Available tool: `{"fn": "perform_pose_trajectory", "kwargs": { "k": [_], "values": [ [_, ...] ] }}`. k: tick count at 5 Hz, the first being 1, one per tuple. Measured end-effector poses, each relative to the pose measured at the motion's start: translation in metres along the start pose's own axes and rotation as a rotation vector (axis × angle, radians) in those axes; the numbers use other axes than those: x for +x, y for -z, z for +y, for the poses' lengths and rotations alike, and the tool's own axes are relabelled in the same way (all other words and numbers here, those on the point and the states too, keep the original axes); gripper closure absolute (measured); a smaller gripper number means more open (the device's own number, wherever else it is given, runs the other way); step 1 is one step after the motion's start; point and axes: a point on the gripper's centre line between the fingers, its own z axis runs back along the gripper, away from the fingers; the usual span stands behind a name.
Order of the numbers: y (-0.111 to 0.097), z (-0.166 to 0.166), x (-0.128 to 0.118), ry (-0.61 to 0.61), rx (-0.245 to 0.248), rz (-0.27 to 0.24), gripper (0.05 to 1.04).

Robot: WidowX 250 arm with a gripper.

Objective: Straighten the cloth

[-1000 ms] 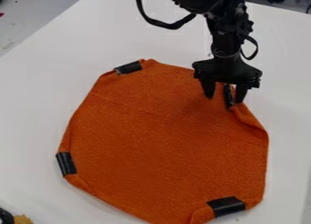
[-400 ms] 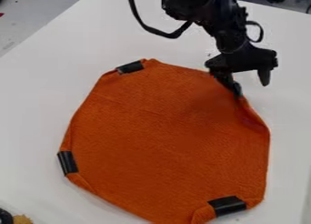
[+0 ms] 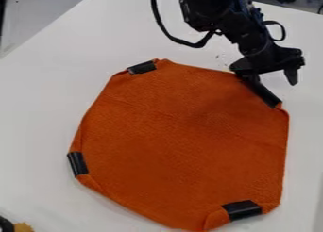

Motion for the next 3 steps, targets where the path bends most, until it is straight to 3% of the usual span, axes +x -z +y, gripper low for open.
{"fn": "perform_pose_trajectory", "kwargs": {
  "k": [1, 2, 3],
  "values": [
    [-0.01, 0.001, 0.01, 0.149, 0.194, 0.218, 0.083],
    [-0.024, -0.002, 0.023, 0.302, 0.422, 0.264, 0.083],
    [-0.024, -0.016, 0.01, 0.344, 0.476, 0.275, 0.083]
  ]
}}
